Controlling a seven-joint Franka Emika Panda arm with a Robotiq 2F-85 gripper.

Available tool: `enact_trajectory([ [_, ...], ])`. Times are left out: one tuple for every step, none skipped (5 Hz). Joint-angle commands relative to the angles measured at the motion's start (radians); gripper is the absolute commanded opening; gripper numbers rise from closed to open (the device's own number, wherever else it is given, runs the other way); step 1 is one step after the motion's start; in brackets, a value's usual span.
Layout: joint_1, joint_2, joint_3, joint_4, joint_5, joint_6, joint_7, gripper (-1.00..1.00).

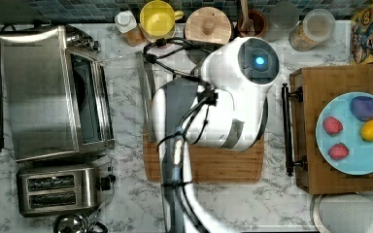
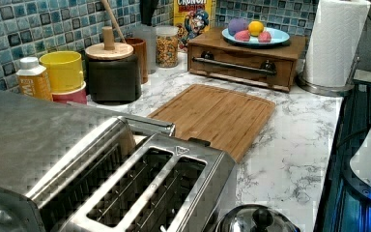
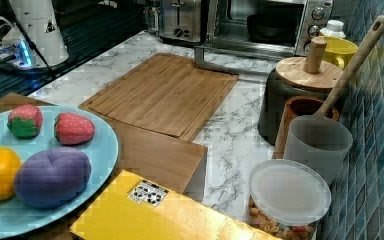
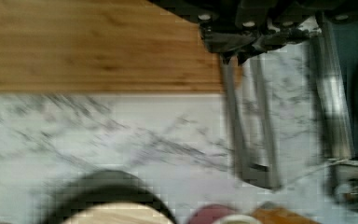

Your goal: Close the oven.

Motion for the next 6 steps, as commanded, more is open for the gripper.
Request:
enact_trajectory([
  [-0.064,0.037,-0.013,-0.035,0.266,-0.075,-0.379,-1.0],
  [-0.054,0.093,0.005,-0.033,0.286,-0.071,-0.432,-1.0],
  [-0.035,0.159,0.022,-0.034,0.278,-0.046,-0.471,-1.0],
  [-0.033,0.253,0.032,-0.007,0.289,-0.003,-0.478,-1.0],
  [-0.035,0.308,0.038,0.014,0.326,0.03,-0.481,-1.0],
  [-0.08,0.248,0.072,-0.079,0.533,0.134,-0.605,-1.0],
])
